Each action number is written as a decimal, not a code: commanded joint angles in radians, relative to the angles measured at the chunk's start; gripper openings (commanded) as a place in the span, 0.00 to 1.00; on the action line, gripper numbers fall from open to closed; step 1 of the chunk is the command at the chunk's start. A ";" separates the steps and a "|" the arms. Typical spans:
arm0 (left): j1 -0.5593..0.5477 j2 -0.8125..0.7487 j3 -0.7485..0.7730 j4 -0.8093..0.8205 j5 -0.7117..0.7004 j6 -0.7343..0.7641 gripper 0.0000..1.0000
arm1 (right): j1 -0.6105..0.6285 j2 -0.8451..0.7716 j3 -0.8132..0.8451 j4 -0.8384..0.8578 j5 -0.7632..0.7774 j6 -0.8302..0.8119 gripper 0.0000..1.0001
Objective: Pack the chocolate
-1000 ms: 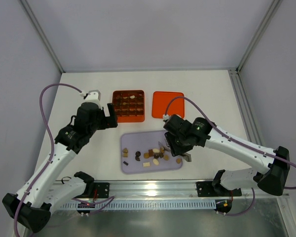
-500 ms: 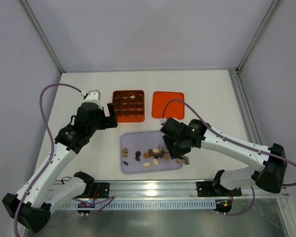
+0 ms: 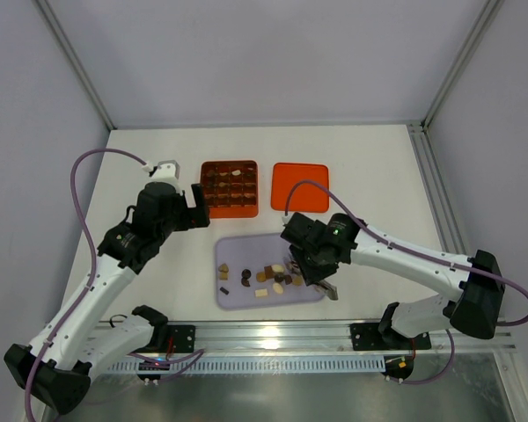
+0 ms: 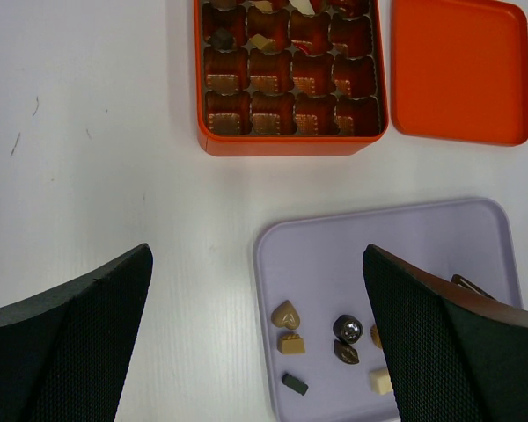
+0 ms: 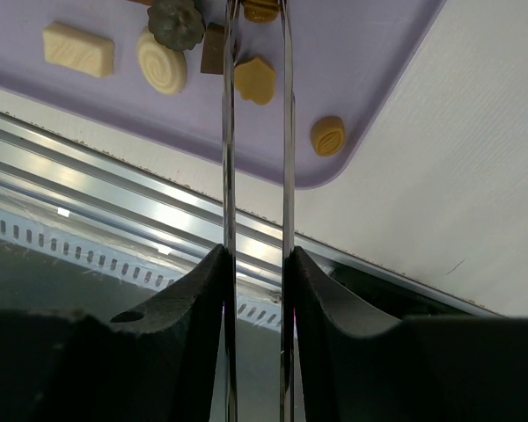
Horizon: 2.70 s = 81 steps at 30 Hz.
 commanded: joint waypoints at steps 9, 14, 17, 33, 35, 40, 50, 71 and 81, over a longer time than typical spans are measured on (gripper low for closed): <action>0.004 -0.022 -0.006 0.030 0.007 -0.009 1.00 | -0.028 0.014 0.127 -0.045 0.059 -0.036 0.32; 0.003 -0.024 -0.008 0.030 0.007 -0.009 1.00 | -0.071 0.022 0.174 -0.030 0.067 -0.062 0.32; 0.003 -0.022 -0.008 0.030 0.007 -0.007 1.00 | -0.087 0.034 0.205 -0.025 0.070 -0.081 0.32; 0.004 -0.021 -0.006 0.030 0.010 -0.009 1.00 | -0.234 0.322 0.614 0.099 0.052 -0.230 0.31; 0.003 -0.019 -0.008 0.030 0.011 -0.007 1.00 | -0.252 0.371 0.702 0.116 0.052 -0.246 0.32; 0.004 -0.016 -0.008 0.030 0.011 -0.009 1.00 | -0.275 0.538 0.875 0.153 0.041 -0.273 0.32; 0.004 -0.018 -0.006 0.030 0.010 -0.009 1.00 | -0.279 0.714 0.961 0.191 0.075 -0.280 0.32; 0.004 -0.015 -0.008 0.030 0.008 -0.009 1.00 | -0.277 0.698 0.932 0.209 0.116 -0.280 0.43; 0.006 -0.018 -0.006 0.030 0.005 -0.007 1.00 | -0.251 0.551 0.885 0.154 0.121 -0.277 0.43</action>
